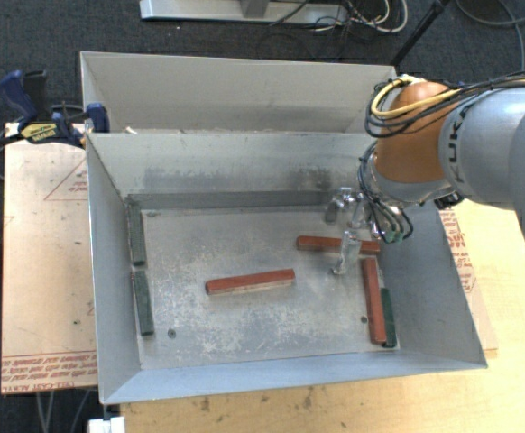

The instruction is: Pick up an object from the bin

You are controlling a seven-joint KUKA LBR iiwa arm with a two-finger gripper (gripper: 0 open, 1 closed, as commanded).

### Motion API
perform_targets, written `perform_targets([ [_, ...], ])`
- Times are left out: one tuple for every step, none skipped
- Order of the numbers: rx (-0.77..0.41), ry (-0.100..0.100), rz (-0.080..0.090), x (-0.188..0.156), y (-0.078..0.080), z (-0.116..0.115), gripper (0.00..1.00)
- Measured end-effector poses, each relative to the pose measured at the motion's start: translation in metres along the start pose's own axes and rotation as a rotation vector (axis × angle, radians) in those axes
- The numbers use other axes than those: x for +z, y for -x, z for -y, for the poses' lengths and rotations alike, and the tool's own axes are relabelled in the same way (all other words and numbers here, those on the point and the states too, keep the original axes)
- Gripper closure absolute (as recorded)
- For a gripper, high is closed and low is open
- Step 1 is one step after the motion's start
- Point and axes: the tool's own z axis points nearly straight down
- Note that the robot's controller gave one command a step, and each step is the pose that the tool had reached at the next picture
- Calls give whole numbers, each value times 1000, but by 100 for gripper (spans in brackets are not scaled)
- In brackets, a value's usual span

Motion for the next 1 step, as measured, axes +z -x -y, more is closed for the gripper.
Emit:
perform_targets([
  [-47, -1, 1, -1, -6, -10, 100],
])
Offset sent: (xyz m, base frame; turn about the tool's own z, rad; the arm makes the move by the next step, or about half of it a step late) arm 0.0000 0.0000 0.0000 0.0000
